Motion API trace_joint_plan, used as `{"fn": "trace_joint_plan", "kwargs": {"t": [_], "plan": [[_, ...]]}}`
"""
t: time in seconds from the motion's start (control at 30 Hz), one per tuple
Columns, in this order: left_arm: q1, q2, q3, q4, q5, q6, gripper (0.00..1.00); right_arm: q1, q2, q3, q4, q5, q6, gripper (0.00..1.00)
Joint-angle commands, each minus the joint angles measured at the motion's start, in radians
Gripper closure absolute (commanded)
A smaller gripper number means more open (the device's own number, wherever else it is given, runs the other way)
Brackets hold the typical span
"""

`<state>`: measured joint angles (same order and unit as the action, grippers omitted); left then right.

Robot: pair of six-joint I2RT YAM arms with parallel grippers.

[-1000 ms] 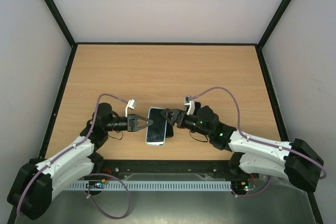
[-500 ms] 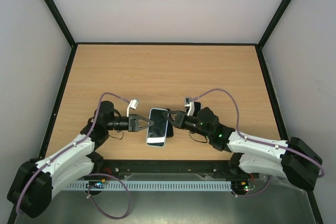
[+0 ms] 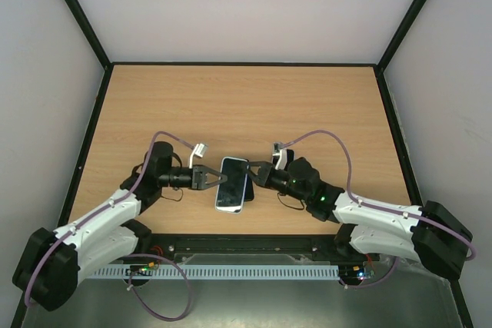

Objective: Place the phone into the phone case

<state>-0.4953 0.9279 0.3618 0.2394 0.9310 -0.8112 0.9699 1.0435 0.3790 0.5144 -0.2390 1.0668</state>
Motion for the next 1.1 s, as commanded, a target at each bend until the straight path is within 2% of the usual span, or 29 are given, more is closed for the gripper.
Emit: {"fn": "trace_joint_plan", "kwargs": {"t": [0.0,0.07,0.17,0.43,0.6,0.77,1.07], "plan": [[0.001,0.013,0.023,-0.097,-0.091,0.030,0.98,0.006,-0.031,0.017,-0.019,0.068,-0.013,0.76],[0.005,0.010,0.029,-0.104,-0.102,0.029,0.98,0.005,-0.043,0.018,-0.042,0.083,-0.019,0.60],[0.013,0.012,0.054,-0.144,-0.146,0.048,0.98,0.004,-0.055,0.022,-0.085,0.103,-0.038,0.40],[0.123,0.075,0.109,-0.275,-0.263,0.145,0.97,0.005,-0.091,0.003,-0.125,0.140,-0.024,0.02],[0.212,0.169,0.118,-0.262,-0.299,0.158,0.98,0.005,-0.093,0.010,-0.168,0.128,-0.028,0.02],[0.243,0.268,0.119,-0.198,-0.298,0.132,0.98,0.004,-0.105,0.017,-0.207,0.132,-0.047,0.03],[0.276,0.421,0.159,-0.185,-0.334,0.158,0.98,0.005,-0.140,0.005,-0.240,0.196,-0.067,0.02]]}}
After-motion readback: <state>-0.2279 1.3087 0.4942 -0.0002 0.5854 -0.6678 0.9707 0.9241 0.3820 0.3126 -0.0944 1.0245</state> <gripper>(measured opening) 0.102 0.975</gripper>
